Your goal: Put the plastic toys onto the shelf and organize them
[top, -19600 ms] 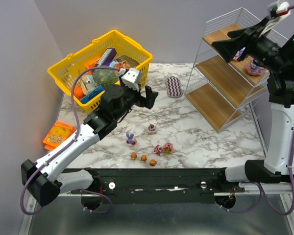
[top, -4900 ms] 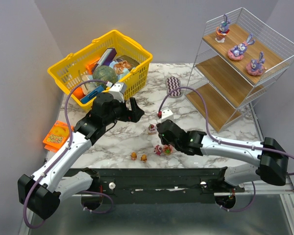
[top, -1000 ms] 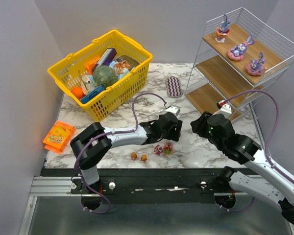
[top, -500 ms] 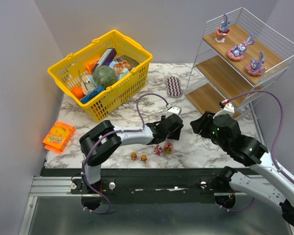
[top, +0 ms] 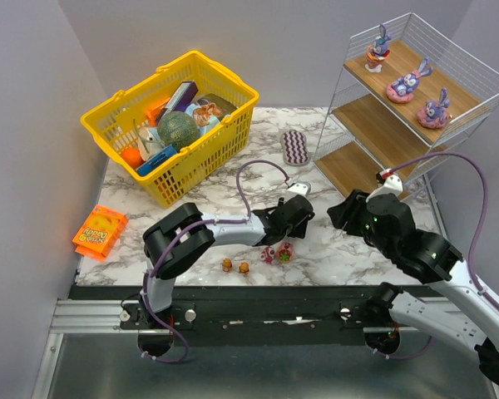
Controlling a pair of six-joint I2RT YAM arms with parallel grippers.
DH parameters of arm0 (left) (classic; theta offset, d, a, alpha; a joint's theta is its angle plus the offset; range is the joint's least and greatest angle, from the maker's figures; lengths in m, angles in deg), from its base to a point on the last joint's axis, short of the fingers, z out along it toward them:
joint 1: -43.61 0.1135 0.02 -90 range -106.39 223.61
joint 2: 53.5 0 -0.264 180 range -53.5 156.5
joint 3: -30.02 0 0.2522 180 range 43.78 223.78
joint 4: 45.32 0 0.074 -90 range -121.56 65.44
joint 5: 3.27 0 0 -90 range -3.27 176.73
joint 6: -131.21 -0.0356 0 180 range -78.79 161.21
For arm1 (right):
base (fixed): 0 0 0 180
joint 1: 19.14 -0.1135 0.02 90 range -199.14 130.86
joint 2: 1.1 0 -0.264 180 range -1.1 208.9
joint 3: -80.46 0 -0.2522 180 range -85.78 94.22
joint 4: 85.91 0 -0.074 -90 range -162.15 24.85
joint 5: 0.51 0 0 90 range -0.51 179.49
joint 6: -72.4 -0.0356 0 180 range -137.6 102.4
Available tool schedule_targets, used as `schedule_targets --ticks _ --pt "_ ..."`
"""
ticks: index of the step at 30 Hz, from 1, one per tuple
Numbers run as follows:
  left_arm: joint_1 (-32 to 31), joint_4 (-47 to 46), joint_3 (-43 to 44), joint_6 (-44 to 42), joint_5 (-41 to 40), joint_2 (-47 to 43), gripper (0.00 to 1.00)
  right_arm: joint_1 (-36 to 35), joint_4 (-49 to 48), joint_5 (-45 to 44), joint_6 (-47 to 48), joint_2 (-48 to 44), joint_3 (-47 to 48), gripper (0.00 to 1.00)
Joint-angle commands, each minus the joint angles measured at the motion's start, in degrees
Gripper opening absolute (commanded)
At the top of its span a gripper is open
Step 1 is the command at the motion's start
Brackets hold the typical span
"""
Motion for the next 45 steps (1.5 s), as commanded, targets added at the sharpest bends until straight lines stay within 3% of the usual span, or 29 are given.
schedule_targets --ticks 1,7,25,31,39,45 --pt "-0.7 -1.2 1.5 0.2 -2.3 1.4 0.6 0.1 2.5 -0.6 0.4 -0.5 1.8 0.56" --pt "-1.2 -0.7 2.4 0.7 -3.2 2.1 0.65 0.1 2.8 -0.3 0.0 -1.3 1.0 0.57" --pt "-1.8 3.7 6.6 2.7 -5.9 5.3 0.56 0.1 2.9 -0.8 0.4 -2.7 0.1 0.57" --pt "-1.8 3.9 6.7 2.8 -6.0 5.6 0.45 0.1 2.9 -0.7 0.8 -2.4 0.7 0.57" --pt "-1.8 3.4 7.1 0.2 -5.2 4.5 0.19 0.1 3.1 0.0 1.1 -2.0 2.8 0.57" --pt "-1.8 2.6 9.5 -6.7 2.3 1.8 0.08 0.1 5.2 2.7 3.4 -1.9 10.0 0.57"
